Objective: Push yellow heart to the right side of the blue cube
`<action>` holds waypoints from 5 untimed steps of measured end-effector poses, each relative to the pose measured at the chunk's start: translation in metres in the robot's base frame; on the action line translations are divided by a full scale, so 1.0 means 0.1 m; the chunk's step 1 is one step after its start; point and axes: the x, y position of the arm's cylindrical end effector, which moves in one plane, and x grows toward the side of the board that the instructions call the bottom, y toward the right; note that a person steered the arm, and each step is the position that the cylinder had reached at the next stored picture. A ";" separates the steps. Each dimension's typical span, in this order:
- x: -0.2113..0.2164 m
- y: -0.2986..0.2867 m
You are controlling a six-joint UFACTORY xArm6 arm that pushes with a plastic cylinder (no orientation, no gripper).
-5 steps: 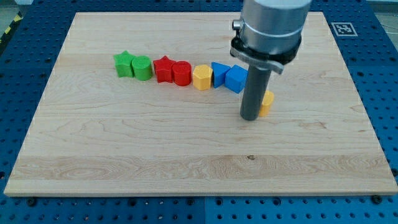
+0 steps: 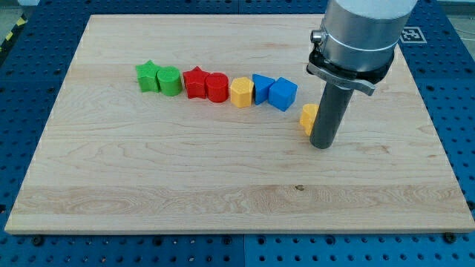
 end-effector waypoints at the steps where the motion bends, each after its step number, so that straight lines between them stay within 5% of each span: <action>1: -0.01 -0.03; 5: -0.28 -0.16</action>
